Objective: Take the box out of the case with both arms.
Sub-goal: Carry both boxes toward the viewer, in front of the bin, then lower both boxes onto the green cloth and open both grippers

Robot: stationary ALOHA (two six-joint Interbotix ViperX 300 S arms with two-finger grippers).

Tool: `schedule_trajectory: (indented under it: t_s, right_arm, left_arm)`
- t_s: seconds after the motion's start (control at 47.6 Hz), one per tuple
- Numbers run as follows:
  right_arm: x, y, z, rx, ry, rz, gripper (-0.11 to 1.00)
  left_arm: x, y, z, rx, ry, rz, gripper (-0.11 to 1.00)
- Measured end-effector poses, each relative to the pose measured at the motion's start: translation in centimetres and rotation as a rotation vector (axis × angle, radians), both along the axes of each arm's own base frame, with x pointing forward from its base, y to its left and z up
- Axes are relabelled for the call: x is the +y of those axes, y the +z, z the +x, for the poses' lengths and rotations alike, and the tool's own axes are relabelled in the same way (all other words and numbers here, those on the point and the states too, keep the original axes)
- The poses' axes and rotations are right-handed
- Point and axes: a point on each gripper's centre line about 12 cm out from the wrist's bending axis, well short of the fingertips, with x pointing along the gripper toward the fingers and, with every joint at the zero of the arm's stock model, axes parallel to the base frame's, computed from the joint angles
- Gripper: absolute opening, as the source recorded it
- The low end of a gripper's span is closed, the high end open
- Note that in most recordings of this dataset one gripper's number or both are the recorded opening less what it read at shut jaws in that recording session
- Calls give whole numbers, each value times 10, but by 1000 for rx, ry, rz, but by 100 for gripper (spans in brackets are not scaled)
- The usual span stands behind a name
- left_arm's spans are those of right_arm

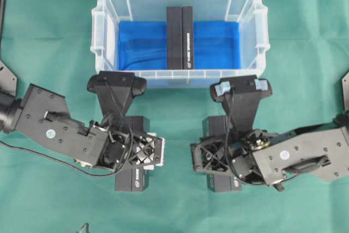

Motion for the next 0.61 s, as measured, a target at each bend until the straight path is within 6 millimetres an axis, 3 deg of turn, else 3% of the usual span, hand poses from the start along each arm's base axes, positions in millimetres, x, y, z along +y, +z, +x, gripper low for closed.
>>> schedule_trajectory:
  t_s: [0.609]
  right_arm:
    - [-1,-2,0,2,57,-17,65]
  left_arm:
    - [-4,-8,0,-24,-84,-21,63]
